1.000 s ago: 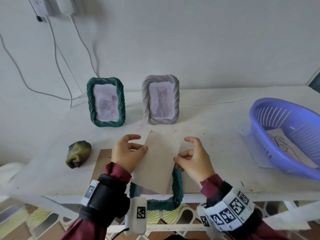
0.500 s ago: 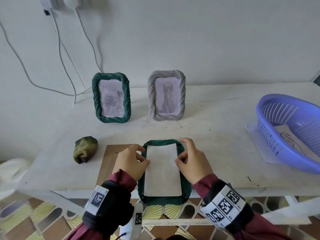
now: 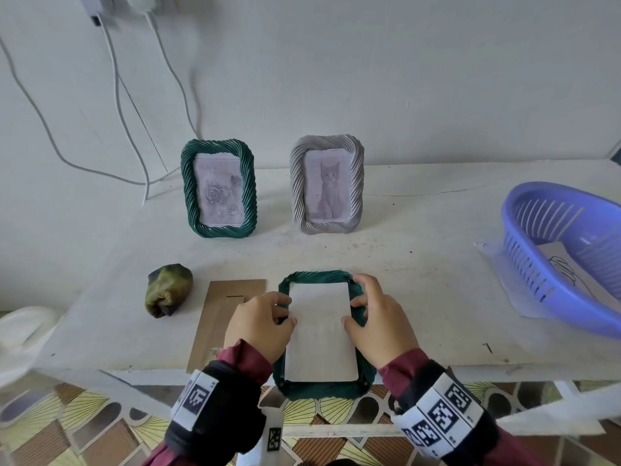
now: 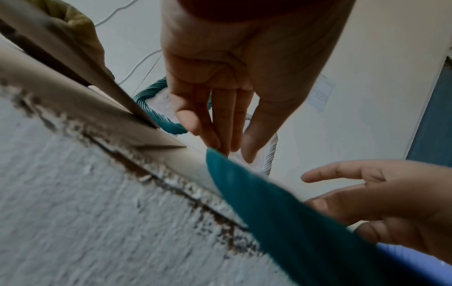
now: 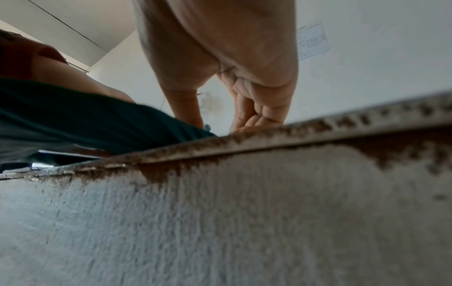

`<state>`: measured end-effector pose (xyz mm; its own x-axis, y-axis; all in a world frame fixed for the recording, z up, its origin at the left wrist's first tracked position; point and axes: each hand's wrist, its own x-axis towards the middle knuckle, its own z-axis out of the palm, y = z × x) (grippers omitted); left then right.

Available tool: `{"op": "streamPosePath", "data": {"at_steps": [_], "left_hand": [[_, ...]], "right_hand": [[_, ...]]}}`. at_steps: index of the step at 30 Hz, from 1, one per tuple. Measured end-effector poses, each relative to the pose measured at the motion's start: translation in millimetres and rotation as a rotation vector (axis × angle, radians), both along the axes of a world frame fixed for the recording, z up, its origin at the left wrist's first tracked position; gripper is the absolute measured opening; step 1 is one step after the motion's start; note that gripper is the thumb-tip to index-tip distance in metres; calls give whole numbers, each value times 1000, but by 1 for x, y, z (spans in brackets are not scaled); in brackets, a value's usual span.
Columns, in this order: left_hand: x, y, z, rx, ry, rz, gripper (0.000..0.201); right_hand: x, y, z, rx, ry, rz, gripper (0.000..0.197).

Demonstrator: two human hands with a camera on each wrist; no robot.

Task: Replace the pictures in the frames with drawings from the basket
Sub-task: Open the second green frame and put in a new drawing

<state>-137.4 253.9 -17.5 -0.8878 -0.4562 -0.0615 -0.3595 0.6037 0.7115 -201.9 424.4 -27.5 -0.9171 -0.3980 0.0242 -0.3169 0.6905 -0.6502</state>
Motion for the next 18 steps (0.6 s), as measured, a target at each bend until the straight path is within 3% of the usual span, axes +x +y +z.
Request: {"op": "streamPosePath", "data": {"at_steps": [7,13,18], "left_hand": [[-4,-5,-3,145,124,58,18],[-8,-10,-4,285,159,10,32],[-6,-12,-6,395,184,13,32]], "right_hand": [[0,0,-4,-28,4,-6,59],[-3,1,-8,-69,-2,-22,58],[-5,2,-9,-118,0,-36,54]]}}
